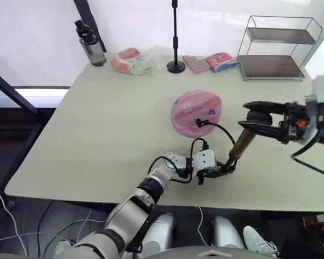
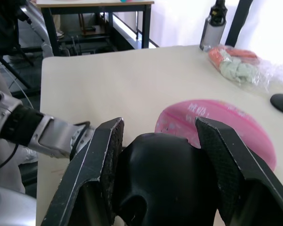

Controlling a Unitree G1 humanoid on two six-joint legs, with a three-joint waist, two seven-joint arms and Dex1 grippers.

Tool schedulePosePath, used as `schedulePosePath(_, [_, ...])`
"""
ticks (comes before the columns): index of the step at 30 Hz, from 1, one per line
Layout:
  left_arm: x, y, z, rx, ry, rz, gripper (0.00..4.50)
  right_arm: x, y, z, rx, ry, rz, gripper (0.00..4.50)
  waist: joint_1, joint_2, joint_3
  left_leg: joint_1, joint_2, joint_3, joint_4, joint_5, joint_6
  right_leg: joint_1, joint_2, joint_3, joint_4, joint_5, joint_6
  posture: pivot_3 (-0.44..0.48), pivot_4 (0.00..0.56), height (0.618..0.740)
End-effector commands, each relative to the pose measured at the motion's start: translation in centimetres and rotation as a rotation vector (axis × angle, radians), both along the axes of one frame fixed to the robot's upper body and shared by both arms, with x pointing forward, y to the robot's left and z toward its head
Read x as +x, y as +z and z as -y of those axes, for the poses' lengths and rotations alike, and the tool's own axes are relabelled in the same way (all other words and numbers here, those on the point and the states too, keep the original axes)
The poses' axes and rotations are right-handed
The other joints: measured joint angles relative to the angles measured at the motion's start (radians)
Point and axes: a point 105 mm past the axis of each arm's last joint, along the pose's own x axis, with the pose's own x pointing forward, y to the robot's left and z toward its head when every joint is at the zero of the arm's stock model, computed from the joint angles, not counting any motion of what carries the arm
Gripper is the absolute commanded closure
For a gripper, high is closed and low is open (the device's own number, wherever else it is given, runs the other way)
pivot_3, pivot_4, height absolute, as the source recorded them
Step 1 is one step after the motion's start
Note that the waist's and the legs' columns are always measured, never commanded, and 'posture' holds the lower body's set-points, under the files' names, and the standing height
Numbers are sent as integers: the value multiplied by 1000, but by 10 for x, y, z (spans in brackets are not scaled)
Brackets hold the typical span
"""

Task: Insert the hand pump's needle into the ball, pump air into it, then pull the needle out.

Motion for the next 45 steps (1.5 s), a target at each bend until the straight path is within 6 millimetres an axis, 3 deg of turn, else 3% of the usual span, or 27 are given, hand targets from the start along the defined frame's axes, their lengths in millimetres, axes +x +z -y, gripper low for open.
schedulePosePath(1, [-8,-36,-14,135,41,-78,3422,-6,44,11,19,-32,140,2480,1,0,0,0,0,0,0,0,0,0,0,0,0,0,0,0,150,736])
schedulePosePath(5, [-6,-35,-12,131,47,-74,3422,-8,58,9,32,-27,159,2480,4,-1,1,-1,0,0,0,0,0,0,0,0,0,0,0,0,150,736])
schedulePosePath(10, [-6,-35,-11,129,51,-74,3422,-10,59,5,41,-16,147,2480,9,-1,2,-3,0,0,0,0,0,-4,0,0,0,0,0,0,150,736])
schedulePosePath(24, [-5,-38,-15,135,72,-77,3422,0,-21,0,96,-49,-14,2480,12,-4,-1,-7,0,1,1,0,0,-9,0,1,3,0,0,0,150,736])
schedulePosePath(37, [-1,-37,-18,136,93,-75,3422,-9,-97,-16,205,-43,-242,2480,10,-7,-2,3,1,1,0,0,0,0,1,1,3,0,0,0,150,736])
schedulePosePath(45, [0,-36,-17,131,99,-75,3422,-13,-132,-22,235,-65,-315,2480,9,-7,-3,5,1,0,0,0,-1,2,2,1,3,0,0,0,150,736])
